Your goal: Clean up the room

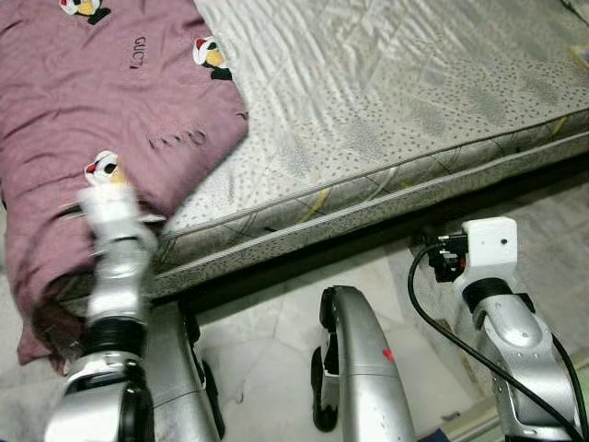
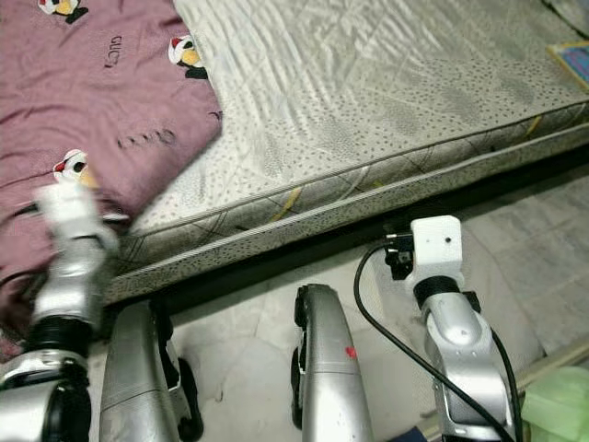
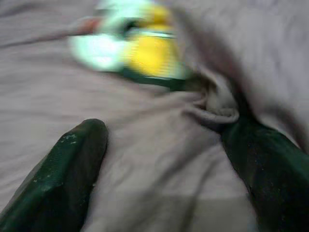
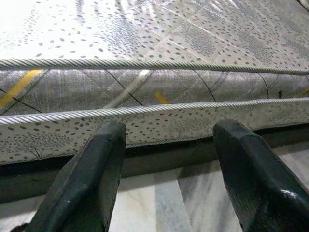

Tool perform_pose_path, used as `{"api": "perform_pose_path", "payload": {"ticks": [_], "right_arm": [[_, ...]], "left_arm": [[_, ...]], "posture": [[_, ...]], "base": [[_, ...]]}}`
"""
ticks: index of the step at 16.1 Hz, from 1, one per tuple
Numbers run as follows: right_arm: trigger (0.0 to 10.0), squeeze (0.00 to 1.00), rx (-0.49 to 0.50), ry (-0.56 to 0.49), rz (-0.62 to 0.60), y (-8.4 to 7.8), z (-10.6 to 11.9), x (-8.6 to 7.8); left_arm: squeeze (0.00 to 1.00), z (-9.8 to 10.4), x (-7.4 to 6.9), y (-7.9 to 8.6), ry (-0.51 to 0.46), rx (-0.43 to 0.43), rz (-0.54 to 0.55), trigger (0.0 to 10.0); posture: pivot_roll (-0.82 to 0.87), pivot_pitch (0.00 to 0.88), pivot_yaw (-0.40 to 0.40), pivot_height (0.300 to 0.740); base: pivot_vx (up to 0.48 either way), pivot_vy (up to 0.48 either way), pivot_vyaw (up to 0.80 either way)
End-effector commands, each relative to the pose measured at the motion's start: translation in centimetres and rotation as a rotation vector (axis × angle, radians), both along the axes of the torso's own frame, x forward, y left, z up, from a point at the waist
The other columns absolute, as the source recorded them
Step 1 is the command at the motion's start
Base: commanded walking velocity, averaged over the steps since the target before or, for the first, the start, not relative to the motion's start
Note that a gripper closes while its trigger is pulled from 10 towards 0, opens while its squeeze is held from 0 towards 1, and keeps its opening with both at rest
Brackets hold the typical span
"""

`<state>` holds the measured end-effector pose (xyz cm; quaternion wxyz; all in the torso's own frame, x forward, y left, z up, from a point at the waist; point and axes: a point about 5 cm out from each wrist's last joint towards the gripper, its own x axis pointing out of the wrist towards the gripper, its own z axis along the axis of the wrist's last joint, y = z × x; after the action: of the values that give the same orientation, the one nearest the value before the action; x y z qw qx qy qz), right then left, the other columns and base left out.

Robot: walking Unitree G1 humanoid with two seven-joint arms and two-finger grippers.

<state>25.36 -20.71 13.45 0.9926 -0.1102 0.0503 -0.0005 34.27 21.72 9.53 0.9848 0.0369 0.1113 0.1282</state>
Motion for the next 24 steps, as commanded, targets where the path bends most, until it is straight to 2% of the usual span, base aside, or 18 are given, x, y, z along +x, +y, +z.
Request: {"api": "perform_pose_path", "payload": {"ticks": [1,3,4,5,6,7,8,9,11,12,13,14,16,18,19,21,24], "right_arm": [[10.0,0.0,0.0,0.016,-0.008,-0.1,-0.5,-0.1],[10.0,0.0,0.002,0.012,-0.01,0.1,-0.5,0.2],[10.0,0.0,0.003,0.008,-0.012,0.1,-0.5,0.3],[10.0,0.0,0.003,0.007,-0.013,0.1,-0.5,0.4],[10.0,0.0,0.003,0.005,-0.016,0.1,-0.6,0.4],[10.0,0.0,0.003,0.005,-0.016,0.1,-0.6,0.4],[10.0,0.0,0.003,0.003,-0.017,0.1,-0.7,0.5],[10.0,0.0,0.003,0.001,-0.017,0.2,-0.7,0.5],[10.0,0.0,0.006,-0.004,-0.019,0.3,-0.7,0.5],[10.0,0.0,0.006,-0.007,-0.023,0.2,-0.6,0.2],[10.0,0.0,0.006,-0.005,-0.032,0.0,-0.6,0.0],[10.0,0.0,-0.022,-0.004,-0.051,-0.5,-0.6,-0.8],[10.0,0.0,-0.065,0.003,-0.081,-1.1,-0.4,-1.8],[10.0,0.0,-0.048,0.024,-0.091,-1.4,-0.5,-2.9],[10.0,0.0,-0.043,0.027,-0.091,-1.4,-0.5,-3.1],[10.0,0.0,-0.033,0.027,-0.088,-1.3,-0.2,-3.3],[10.0,0.0,-0.024,0.034,-0.095,-1.2,-0.1,-3.5]], "left_arm": [[0.0,-1.8,-0.6,-2.6,0.084,0.048,-0.167,10.0],[0.0,-2.7,-1.1,-5.3,0.112,0.122,-0.346,10.0],[0.0,-3.5,-2.0,-7.5,0.132,0.212,-0.525,10.0],[0.0,-3.6,-2.2,-8.0,0.136,0.235,-0.568,10.0],[0.0,-3.8,-3.0,-9.4,0.128,0.363,-0.703,10.0],[0.0,-3.6,-3.3,-10.3,0.098,0.375,-0.743,10.0],[0.0,-2.5,-3.4,-11.4,-0.015,0.365,-0.759,10.0],[0.0,-1.2,-3.2,-11.6,-0.113,0.371,-0.74,10.0],[0.0,1.4,-2.0,-10.2,-0.254,0.337,-0.576,10.0],[0.0,2.4,-1.4,-8.9,-0.287,0.325,-0.477,10.0],[0.0,2.8,-1.0,-8.1,-0.293,0.29,-0.426,10.0],[0.0,3.4,-0.4,-6.7,-0.308,0.232,-0.339,10.0],[0.0,3.3,0.4,-5.5,-0.279,0.184,-0.278,10.0],[0.0,2.5,1.9,-3.8,-0.159,0.152,-0.218,10.0],[0.0,1.9,2.2,-3.8,-0.104,0.17,-0.241,10.0],[0.0,-0.7,2.1,-4.5,0.094,0.175,-0.32,10.0],[0.0,-1.8,2.2,-7.1,0.195,0.201,-0.432,10.0]], "posture": [[-0.23,0.251,-0.064,0.526],[-0.22,0.239,-0.055,0.526],[-0.22,0.234,-0.052,0.526],[-0.23,0.233,-0.052,0.526],[-0.22,0.224,-0.051,0.526],[-0.22,0.218,-0.049,0.526],[-0.22,0.214,-0.049,0.526],[-0.22,0.214,-0.05,0.526],[-0.22,0.231,-0.044,0.526],[-0.23,0.234,-0.041,0.526],[-0.23,0.238,-0.039,0.526],[-0.24,0.259,-0.033,0.526],[-0.26,0.284,-0.031,0.526],[-0.28,0.311,-0.026,0.526],[-0.29,0.316,-0.024,0.526],[-0.3,0.32,-0.018,0.526],[-0.31,0.327,-0.007,0.526]], "base": [[0.0,0.0,0.0],[0.0,0.0,0.0],[0.0,0.0,0.0],[0.0,0.0,0.0],[0.0,0.0,0.0],[0.0,0.0,0.0],[0.0,0.0,0.0],[0.0,0.0,0.0],[0.0,0.0,0.0],[0.0,0.0,0.0],[0.0,0.0,0.0],[0.0,0.0,0.0],[0.0,0.0,0.0],[0.0,0.0,0.0],[0.0,0.0,0.0],[0.0,0.0,0.0],[0.0,0.0,0.0]]}}
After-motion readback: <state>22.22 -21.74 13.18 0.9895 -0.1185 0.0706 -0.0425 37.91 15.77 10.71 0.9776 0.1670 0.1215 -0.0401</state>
